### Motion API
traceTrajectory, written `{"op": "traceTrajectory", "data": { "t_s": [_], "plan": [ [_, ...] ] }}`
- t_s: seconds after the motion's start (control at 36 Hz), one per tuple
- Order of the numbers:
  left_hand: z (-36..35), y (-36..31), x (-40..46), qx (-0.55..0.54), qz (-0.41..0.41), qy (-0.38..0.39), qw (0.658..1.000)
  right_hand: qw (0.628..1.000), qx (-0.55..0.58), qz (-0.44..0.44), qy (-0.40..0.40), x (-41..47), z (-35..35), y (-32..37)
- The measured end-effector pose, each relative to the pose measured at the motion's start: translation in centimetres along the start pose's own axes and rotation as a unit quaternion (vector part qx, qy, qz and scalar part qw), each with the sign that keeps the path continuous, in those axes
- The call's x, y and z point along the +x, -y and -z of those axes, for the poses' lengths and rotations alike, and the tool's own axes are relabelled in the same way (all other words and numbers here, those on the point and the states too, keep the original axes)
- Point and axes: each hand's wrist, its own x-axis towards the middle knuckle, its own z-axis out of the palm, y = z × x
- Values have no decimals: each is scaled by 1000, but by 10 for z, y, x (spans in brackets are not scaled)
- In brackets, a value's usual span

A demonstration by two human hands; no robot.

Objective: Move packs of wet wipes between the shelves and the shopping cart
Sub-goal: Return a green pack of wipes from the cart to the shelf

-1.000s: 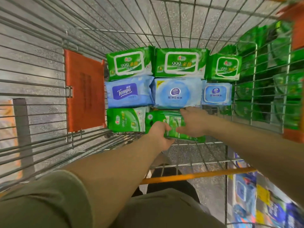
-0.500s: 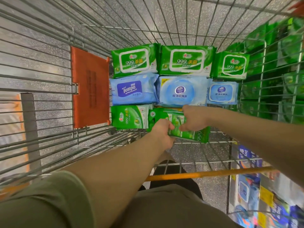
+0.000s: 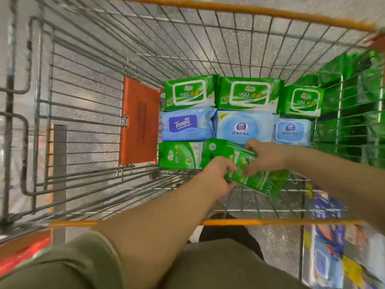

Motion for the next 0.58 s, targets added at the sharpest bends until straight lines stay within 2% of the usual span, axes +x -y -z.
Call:
{"op": "traceTrajectory", "data": {
  "t_s": [0.08,0.19,0.28,0.39,0.5,0.58],
  "plan": [
    [5,1,-4,9,-1,9,1000,1000,9,1,-15,-8,-3,-1],
    [7,-6,-19,12,-44,32,998,994,54,7,-93,-27,1,-2],
    [0,-18,-40,36,-105,62,992,975,173,48,-127,-49,15,0],
    [-13,-35,-73,68,-203,110,971,946,233,55,-217,-86,36,11],
    [-24,-52,-115,156,-317,116,928,884,349,83,-299,-129,54,30],
    [-28,-58,-154,183,-391,182,883,808,461,113,-349,-168,60,52]
  ]
}}
